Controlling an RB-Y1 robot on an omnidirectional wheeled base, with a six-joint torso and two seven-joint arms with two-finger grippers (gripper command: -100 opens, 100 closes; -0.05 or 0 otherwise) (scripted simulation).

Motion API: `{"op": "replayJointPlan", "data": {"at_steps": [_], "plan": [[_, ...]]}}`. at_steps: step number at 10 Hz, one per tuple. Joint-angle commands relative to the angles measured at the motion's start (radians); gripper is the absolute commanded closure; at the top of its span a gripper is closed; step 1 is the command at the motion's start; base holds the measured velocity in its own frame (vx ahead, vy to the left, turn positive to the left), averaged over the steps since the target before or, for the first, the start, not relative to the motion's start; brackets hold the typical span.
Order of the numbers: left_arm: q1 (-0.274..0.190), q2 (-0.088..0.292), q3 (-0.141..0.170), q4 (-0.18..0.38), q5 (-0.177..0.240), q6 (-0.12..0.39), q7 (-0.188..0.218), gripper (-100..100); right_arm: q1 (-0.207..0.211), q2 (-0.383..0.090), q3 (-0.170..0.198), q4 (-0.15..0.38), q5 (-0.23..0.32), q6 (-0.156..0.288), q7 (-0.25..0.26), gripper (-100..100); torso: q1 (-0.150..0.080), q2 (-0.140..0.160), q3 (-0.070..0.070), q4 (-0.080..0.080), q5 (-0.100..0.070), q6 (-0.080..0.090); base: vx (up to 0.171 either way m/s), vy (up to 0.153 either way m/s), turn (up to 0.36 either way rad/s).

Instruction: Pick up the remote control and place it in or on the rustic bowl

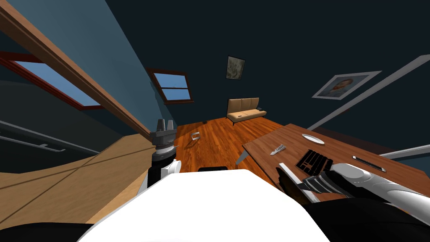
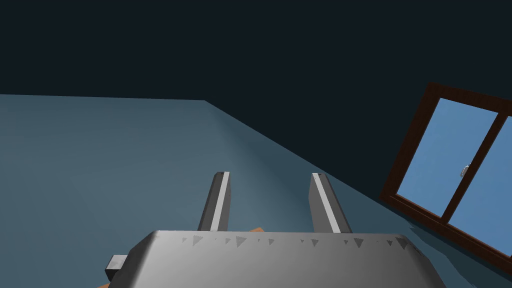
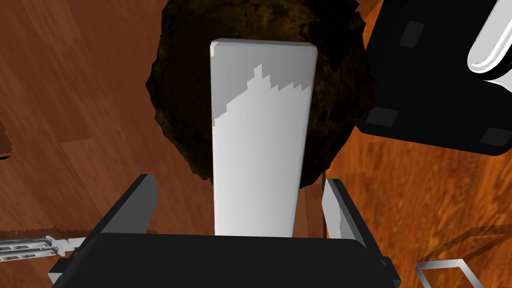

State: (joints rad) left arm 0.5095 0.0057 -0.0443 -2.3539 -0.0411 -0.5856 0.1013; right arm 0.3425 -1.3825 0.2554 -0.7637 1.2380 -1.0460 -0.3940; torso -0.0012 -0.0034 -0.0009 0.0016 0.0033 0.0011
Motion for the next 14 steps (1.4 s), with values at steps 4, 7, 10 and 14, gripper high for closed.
{"op": "replayJointPlan", "data": {"at_steps": [4, 7, 10, 14], "plan": [[0.000, 0.000, 0.000, 0.000, 0.000, 0.000, 0.000, 0, -0.008, -0.044, -0.018, -0.017, -0.002, -0.042, -0.016, -100, 0.001, 0.001, 0.001, 0.000, 0.001, 0.000, -0.010, 0.008, -0.031], [0.000, 0.000, 0.000, 0.000, 0.000, 0.000, 0.000, 0, -0.016, -0.087, -0.035, -0.034, -0.003, -0.084, -0.032, -100, 0.001, 0.002, 0.001, 0.000, 0.000, 0.000, -0.022, 0.016, -0.032], [0.000, 0.000, 0.000, 0.000, 0.000, 0.000, 0.000, 0, -0.014, -0.099, -0.040, -0.044, -0.004, -0.092, -0.039, 0, 0.001, 0.001, 0.001, 0.000, 0.000, 0.000, -0.011, 0.007, -0.025], [0.000, 0.000, 0.000, 0.000, 0.000, 0.000, 0.000, 0, -0.014, -0.098, -0.040, -0.043, -0.004, -0.092, -0.038, 0, 0.000, 0.000, 0.000, 0.000, 0.000, 0.000, 0.000, 0.000, 0.000]]}}
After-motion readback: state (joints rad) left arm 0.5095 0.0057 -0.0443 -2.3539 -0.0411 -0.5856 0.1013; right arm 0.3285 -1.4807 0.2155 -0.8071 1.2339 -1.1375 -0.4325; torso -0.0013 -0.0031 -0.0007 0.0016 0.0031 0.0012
